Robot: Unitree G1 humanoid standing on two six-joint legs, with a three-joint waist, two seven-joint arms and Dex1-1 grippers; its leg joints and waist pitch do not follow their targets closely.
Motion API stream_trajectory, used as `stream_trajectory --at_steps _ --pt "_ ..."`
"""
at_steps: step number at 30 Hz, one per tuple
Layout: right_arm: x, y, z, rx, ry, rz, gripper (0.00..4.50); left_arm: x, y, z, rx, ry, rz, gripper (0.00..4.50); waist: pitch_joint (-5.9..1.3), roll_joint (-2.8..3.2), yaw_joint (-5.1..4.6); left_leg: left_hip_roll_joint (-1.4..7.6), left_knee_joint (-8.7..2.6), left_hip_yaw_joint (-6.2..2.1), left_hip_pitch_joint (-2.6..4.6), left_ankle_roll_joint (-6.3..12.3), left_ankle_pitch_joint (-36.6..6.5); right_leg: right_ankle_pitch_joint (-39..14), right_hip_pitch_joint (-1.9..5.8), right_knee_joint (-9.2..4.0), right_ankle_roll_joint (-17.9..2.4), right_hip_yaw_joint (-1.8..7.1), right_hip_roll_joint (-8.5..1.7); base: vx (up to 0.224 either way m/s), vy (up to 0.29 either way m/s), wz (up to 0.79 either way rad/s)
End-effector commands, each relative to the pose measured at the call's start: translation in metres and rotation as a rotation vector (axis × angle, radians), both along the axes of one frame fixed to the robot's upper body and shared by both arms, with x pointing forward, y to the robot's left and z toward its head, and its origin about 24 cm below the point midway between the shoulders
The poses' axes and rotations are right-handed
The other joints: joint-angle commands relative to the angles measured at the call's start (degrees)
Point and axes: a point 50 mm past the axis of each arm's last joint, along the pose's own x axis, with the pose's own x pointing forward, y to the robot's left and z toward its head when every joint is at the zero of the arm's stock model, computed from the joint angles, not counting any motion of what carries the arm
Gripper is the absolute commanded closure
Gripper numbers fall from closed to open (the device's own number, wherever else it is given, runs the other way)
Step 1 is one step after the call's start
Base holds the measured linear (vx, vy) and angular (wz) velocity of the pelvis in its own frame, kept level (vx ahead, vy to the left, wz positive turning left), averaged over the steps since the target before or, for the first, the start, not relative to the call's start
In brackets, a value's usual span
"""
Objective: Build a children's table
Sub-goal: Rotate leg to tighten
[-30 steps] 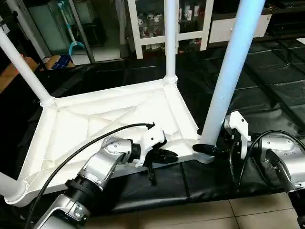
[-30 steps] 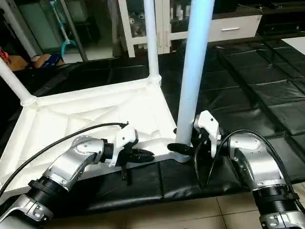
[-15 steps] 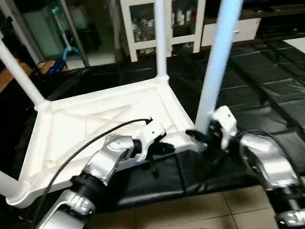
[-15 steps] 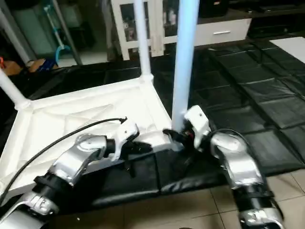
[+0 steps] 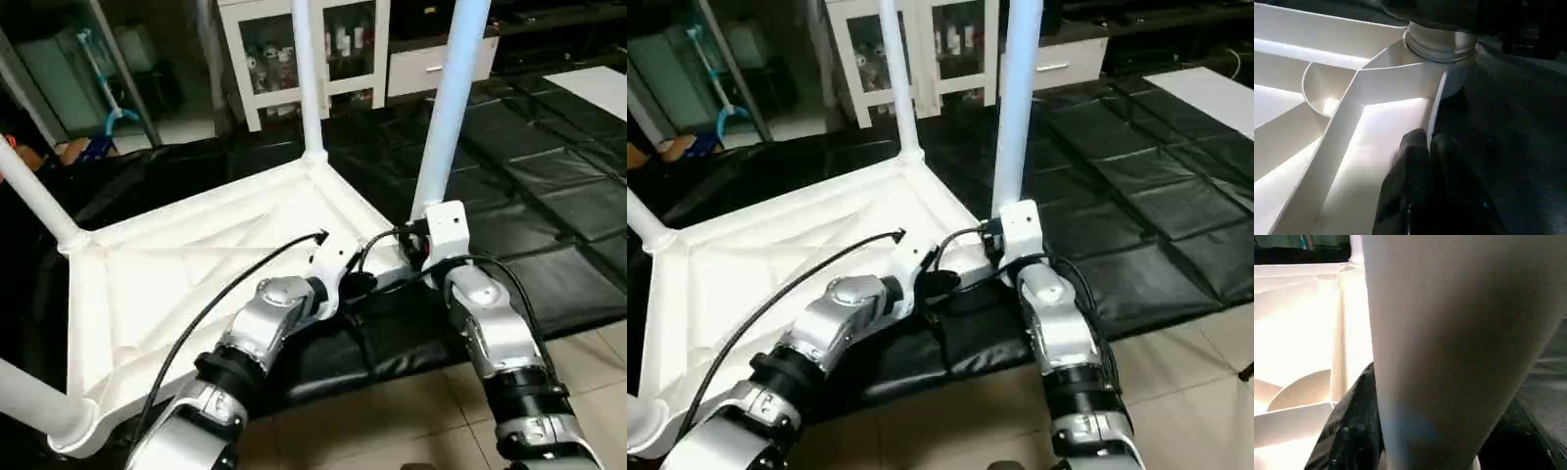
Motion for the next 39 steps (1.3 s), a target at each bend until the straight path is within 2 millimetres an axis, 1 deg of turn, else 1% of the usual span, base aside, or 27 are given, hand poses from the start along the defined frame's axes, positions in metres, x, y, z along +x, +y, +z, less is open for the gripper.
stream_trajectory --at_steps 1,2,3,5,6,7,8,9,10,11,12,13,14,15,16,18,19,20,22,24,27,28,31,33,35,36,39 --pt "-0.007 0.048 0.004 0.079 -0.040 0.187 2.61 0.023 0.029 0.008 0.016 -0.049 0.330 4.50 -2.24 -1.94 -0.78 4.58 -6.30 -4.09 2.42 -3.59 -41.9 -36.6 0.04 -4.95 -2.8 -0.97 -0.55 0.000 0.000 0.00" --pt "-0.007 0.048 0.009 0.097 -0.065 0.233 2.61 0.022 0.031 0.007 0.021 -0.051 0.312 4.50 -2.21 -1.84 -0.79 4.67 -6.70 -4.07 2.55 -4.58 -43.7 -35.4 -0.03 -4.66 -2.9 -1.03 -0.38 0.000 0.000 0.00" --pt "-0.007 0.047 0.013 0.108 -0.086 0.265 2.61 0.021 0.031 0.006 0.026 -0.054 0.291 4.50 -2.18 -1.96 -0.86 4.63 -6.73 -4.00 2.61 -4.66 -44.0 -35.4 -0.11 -4.71 -3.0 -1.05 -0.36 0.000 0.000 0.00" --pt "-0.007 0.045 0.017 0.117 -0.109 0.300 2.05 0.019 0.032 0.005 0.031 -0.057 0.266 4.50 -2.27 -2.07 -0.92 4.52 -6.49 -3.91 2.64 -4.33 -43.3 -35.6 -0.12 -4.77 -3.2 -0.89 -0.67 0.000 0.000 0.00" --pt "-0.006 0.036 0.023 0.104 -0.136 0.313 1.91 0.015 0.032 0.004 0.032 -0.063 0.195 4.50 -2.29 -2.32 -0.94 4.35 -5.92 -3.91 2.55 -3.37 -41.3 -37.1 -0.22 -5.17 -3.2 -0.71 -1.24 0.000 0.000 0.00" --pt "-0.006 0.034 0.025 0.109 -0.138 0.320 1.91 0.014 0.032 0.004 0.036 -0.066 0.171 4.50 -2.26 -2.26 -1.05 4.35 -5.82 -3.96 2.21 -2.93 -40.7 -37.4 -0.01 -5.12 -3.0 -0.72 -1.45 0.000 0.000 0.00" --pt "-0.005 0.030 0.027 0.118 -0.141 0.330 1.80 0.011 0.032 0.003 0.042 -0.069 0.139 4.50 -2.29 -2.22 -1.79 4.62 -6.21 -4.65 0.56 -2.30 -38.5 -36.0 1.24 -4.13 -3.0 -0.34 -1.91 0.000 0.000 0.00" --pt "-0.005 0.029 0.028 0.121 -0.142 0.334 1.68 0.011 0.032 0.003 0.045 -0.070 0.127 4.50 -2.13 -1.93 -2.71 4.78 -6.67 -5.24 -0.87 -2.49 -36.8 -34.1 2.13 -3.50 -3.2 -0.49 -2.16 0.018 0.008 -0.24" --pt "-0.004 0.026 0.030 0.116 -0.146 0.334 1.68 0.009 0.033 0.002 0.048 -0.071 0.108 4.50 -2.21 -1.64 -2.93 4.80 -6.79 -5.35 -0.99 -2.93 -37.0 -33.1 2.08 -3.28 -3.5 -0.60 -2.01 0.018 0.008 -0.24" --pt "0.000 0.012 0.036 0.087 -0.153 0.345 1.56 0.003 0.035 0.000 0.067 -0.070 0.030 4.50 -2.37 -1.29 -3.31 5.01 -6.69 -5.71 -0.61 -4.05 -38.0 -29.2 1.78 -3.20 -5.0 -0.69 -2.03 0.004 0.002 -0.20" --pt "0.000 0.009 0.037 0.081 -0.151 0.352 1.49 0.002 0.036 0.000 0.073 -0.070 0.018 4.50 -2.50 -1.22 -3.44 5.11 -6.68 -5.94 -0.51 -4.47 -38.3 -26.4 1.87 -2.95 -6.0 -0.78 -2.10 0.000 0.000 0.00" --pt "0.000 0.006 0.038 0.076 -0.150 0.357 1.44 0.002 0.037 0.000 0.077 -0.071 0.008 4.50 -2.34 -1.52 -3.73 5.14 -6.79 -5.84 -0.66 -4.36 -38.9 -24.4 1.77 -2.87 -6.9 -0.84 -1.86 0.000 0.000 0.00" --pt "-0.001 -0.003 0.039 0.057 -0.123 0.414 1.39 0.000 0.041 0.000 0.074 -0.072 -0.014 4.50 -2.68 -2.21 -3.05 4.87 -5.95 -4.82 0.84 -2.93 -38.3 -22.7 0.67 -3.53 -9.1 -0.43 -1.93 0.000 0.000 0.00" --pt "-0.002 -0.006 0.039 0.049 -0.113 0.434 1.39 -0.001 0.042 0.001 0.069 -0.072 -0.019 4.50 -2.68 -2.21 -3.05 4.87 -5.95 -4.82 0.84 -2.93 -38.3 -22.7 0.67 -3.53 -9.1 -0.43 -1.93 0.028 -0.038 0.22" --pt "-0.003 -0.007 0.039 0.046 -0.107 0.445 1.32 -0.001 0.042 0.001 0.066 -0.072 -0.022 4.50 -2.60 -2.40 -2.65 4.63 -5.13 -4.06 0.46 -0.09 -33.2 -23.4 0.77 -3.74 -10.6 0.10 -2.39 0.028 -0.038 0.22" --pt "-0.007 -0.014 0.038 0.018 -0.075 0.497 1.02 -0.004 0.043 0.001 0.062 -0.065 -0.064 4.50 -2.69 -2.33 -2.17 4.75 -4.85 -4.08 -0.33 1.83 -28.2 -24.5 1.45 -3.51 -10.3 0.08 -2.64 0.000 0.000 0.00" --pt "-0.010 -0.019 0.037 -0.008 -0.058 0.530 1.02 -0.006 0.044 0.000 0.066 -0.064 -0.089 4.50 -2.72 -2.29 -2.02 4.86 -4.86 -4.16 -0.45 2.24 -27.2 -24.1 1.59 -3.38 -10.3 0.01 -2.60 0.000 0.000 0.00" --pt "-0.013 -0.023 0.035 -0.031 -0.036 0.558 1.02 -0.007 0.045 0.000 0.072 -0.064 -0.114 4.50 -2.88 -2.49 -1.23 5.26 -4.91 -4.16 -0.37 3.09 -25.0 -21.3 1.72 -2.97 -10.9 -0.03 -2.31 0.000 0.000 0.00" --pt "-0.018 -0.032 0.032 -0.064 0.006 0.609 1.02 -0.010 0.046 -0.001 0.087 -0.066 -0.148 4.50 -2.96 -2.39 -0.44 5.46 -4.84 -3.92 -0.09 3.99 -23.3 -17.9 1.75 -2.67 -12.1 0.08 -2.04 0.000 0.000 0.00" --pt "-0.024 -0.040 0.030 -0.078 0.044 0.656 1.02 -0.012 0.047 0.000 0.094 -0.069 -0.184 4.50 -2.86 -2.55 0.39 5.41 -4.61 -3.62 0.10 4.56 -23.0 -18.1 1.52 -2.65 -12.5 0.25 -1.99 0.000 0.000 0.00" --pt "-0.033 -0.047 0.029 -0.086 0.095 0.742 1.02 -0.020 0.045 0.000 0.092 -0.059 -0.270 4.50 -3.24 -2.38 1.31 5.68 -4.41 -3.75 -0.22 5.82 -19.3 -15.3 2.23 -2.00 -13.0 0.26 -2.08 0.000 0.000 0.00" --pt "-0.036 -0.050 0.029 -0.089 0.113 0.773 1.02 -0.023 0.045 0.000 0.096 -0.053 -0.317 4.50 -3.26 -1.99 1.93 5.82 -4.47 -3.59 0.19 6.15 -18.6 -13.9 1.97 -1.89 -13.3 0.28 -1.89 0.056 -0.016 0.03" --pt "-0.038 -0.052 0.031 -0.090 0.122 0.792 1.02 -0.027 0.045 -0.001 0.102 -0.045 -0.358 4.50 -3.33 -1.81 2.50 5.92 -4.32 -3.36 0.29 6.44 -16.9 -11.5 1.97 -1.51 -13.9 0.28 -1.53 0.000 0.000 0.00" --pt "-0.037 -0.054 0.034 -0.087 0.118 0.805 1.02 -0.031 0.045 -0.001 0.106 -0.031 -0.410 4.50 -3.48 -2.19 3.48 5.93 -3.96 -3.09 0.60 6.35 -16.3 -11.5 1.56 -1.30 -14.2 0.61 -1.50 0.000 0.000 0.00" --pt "-0.037 -0.055 0.035 -0.084 0.115 0.807 1.02 -0.034 0.045 -0.001 0.108 -0.023 -0.438 4.50 -3.48 -2.08 3.78 5.97 -3.88 -3.10 0.55 6.29 -16.3 -11.8 1.59 -1.04 -14.5 0.70 -1.50 0.000 0.000 0.00" --pt "-0.037 -0.056 0.036 -0.085 0.111 0.819 1.02 -0.036 0.046 -0.002 0.113 -0.017 -0.458 4.50 -3.79 -2.09 4.48 6.00 -3.68 -3.04 0.56 6.67 -13.9 -9.9 1.81 -0.71 -14.6 0.66 -1.44 0.000 0.000 0.00" --pt "-0.037 -0.057 0.037 -0.083 0.109 0.838 1.02 -0.037 0.047 -0.002 0.119 -0.013 -0.469 4.50 -4.11 -1.84 5.47 6.07 -3.30 -2.80 0.86 8.08 -9.4 -5.2 1.77 -0.12 -15.2 0.59 -1.21 0.000 0.000 0.00"
